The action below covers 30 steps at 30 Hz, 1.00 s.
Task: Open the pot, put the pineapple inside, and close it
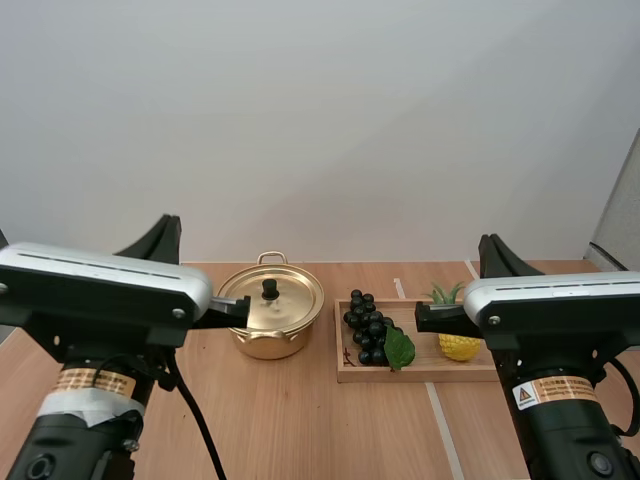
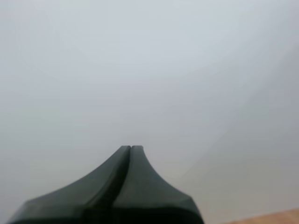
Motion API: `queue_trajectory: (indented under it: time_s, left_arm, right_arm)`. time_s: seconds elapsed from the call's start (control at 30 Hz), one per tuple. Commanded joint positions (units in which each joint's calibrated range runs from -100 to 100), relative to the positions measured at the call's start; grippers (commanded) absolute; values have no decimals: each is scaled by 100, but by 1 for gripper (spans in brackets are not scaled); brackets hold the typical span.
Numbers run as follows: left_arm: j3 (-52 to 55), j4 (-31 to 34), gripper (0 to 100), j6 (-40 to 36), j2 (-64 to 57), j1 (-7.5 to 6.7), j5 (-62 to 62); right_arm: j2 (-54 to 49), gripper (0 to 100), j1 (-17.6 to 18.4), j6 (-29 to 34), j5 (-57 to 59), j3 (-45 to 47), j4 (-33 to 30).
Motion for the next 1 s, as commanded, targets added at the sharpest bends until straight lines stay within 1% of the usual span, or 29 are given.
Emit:
queue_trajectory:
  time_s: [0.0, 0.07, 0.13, 0.17, 0.23, 0.3, 0.5, 0.57, 0.7, 0.73, 0.77, 0.83, 0.9, 0.93, 0.97]
  left_arm:
    - [-385, -61, 0, -75, -20, -9, -350]
    - [-599, -104, 0, -201, -20, -9, -316]
    - [-777, -132, 0, -237, -20, -9, -102]
    - [-838, -132, 0, -237, -20, -9, 28]
    - [-899, -132, 0, -183, -20, -9, 206]
    - [-908, -132, 0, -183, -20, -9, 295]
    - [-908, -132, 0, -88, -20, -9, 294]
    - [-908, -132, 0, -88, -20, -9, 64]
    - [-925, -132, 0, -88, -20, -9, -724]
    - [-960, -132, 0, -88, -20, -9, -814]
    - [-1022, -132, 0, -109, -20, -9, -806]
    - [-1199, -132, 0, -145, -20, -9, -723]
    - [-1466, -132, 0, -200, -20, -9, -461]
    - [-1623, -132, 0, -214, -4, -9, -341]
    - [-1790, -132, 0, -214, 81, -9, -234]
  right_arm:
    - [-30, 17, -26, -346, -849, -223, 125]
    - [-30, 34, -26, -575, -1036, -330, 412]
    - [-30, 48, -26, -785, -1053, -422, 749]
    - [-30, 53, -26, -816, -1053, -454, 898]
    - [-30, 58, -26, -789, -992, -454, 1234]
    - [-30, 58, -26, -793, -875, -454, 1549]
    - [-30, 58, -26, -793, -809, -454, 1577]
    - [-30, 58, -26, -793, -850, -454, 1577]
    - [-30, 58, -26, -1076, -1973, -522, 1566]
    - [-30, 58, -26, -1076, -1944, -612, 1566]
    - [-30, 58, -26, -1076, -1660, -774, 1577]
    - [-30, 58, -26, -1064, -576, -1192, 1629]
    - [-30, 54, -42, -1064, 232, -1562, 1690]
    - [-30, 49, -54, -1064, 532, -1740, 1739]
    - [-30, 40, -61, -1064, 701, -1899, 1781]
